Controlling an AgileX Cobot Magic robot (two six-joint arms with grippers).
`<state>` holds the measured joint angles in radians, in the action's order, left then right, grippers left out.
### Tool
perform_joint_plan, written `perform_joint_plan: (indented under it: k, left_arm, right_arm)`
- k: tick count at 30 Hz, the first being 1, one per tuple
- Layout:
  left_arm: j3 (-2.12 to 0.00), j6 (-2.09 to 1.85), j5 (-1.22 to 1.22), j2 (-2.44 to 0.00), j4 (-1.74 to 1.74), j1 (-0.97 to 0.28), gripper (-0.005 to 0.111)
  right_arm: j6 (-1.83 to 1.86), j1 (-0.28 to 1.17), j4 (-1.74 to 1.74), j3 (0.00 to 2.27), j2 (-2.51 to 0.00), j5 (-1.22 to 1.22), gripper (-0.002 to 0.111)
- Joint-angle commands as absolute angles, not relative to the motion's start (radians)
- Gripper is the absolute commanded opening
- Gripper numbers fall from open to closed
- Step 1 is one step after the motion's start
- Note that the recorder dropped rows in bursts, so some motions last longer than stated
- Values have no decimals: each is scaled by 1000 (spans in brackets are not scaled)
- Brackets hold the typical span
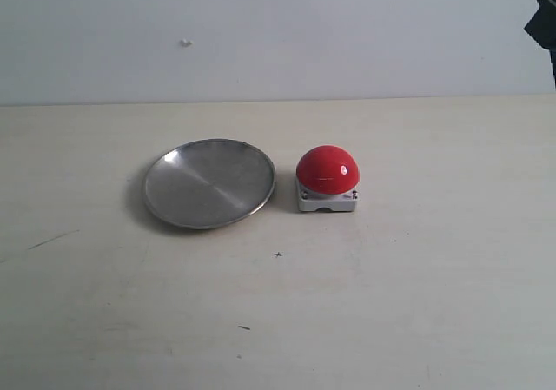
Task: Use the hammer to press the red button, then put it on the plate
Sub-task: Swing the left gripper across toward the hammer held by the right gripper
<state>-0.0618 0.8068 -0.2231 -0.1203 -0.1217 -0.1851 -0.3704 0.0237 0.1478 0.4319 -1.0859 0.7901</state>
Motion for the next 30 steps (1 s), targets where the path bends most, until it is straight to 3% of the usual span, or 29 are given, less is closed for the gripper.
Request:
perform_joint_plan:
  k: [1,5,7,13,23,27,30]
  left_arm:
    - [-99,1197,-683,-436,-660,-241,0]
    - [-285,1273,-810,-924,-836,-244,2]
    - [-408,1335,-917,-1176,-940,-277,9]
    - [-794,1395,-937,-1717,-957,-590,53]
    - [-1071,1435,-854,-1795,-818,-825,53]
    - [-1163,1343,-642,-1840,-773,-927,53]
    - [-1219,1304,-614,-1895,-722,-961,53]
  right_arm:
    - [-397,23,159,435,-1073,884,0]
    - [-415,23,159,435,-1073,878,0]
    - [-415,23,159,435,-1073,876,0]
    - [-362,23,130,437,-1073,812,0]
    - [-342,23,129,437,-1073,810,0]
    - [-352,23,131,437,-1073,799,0]
    - [-368,23,134,437,-1073,790,0]
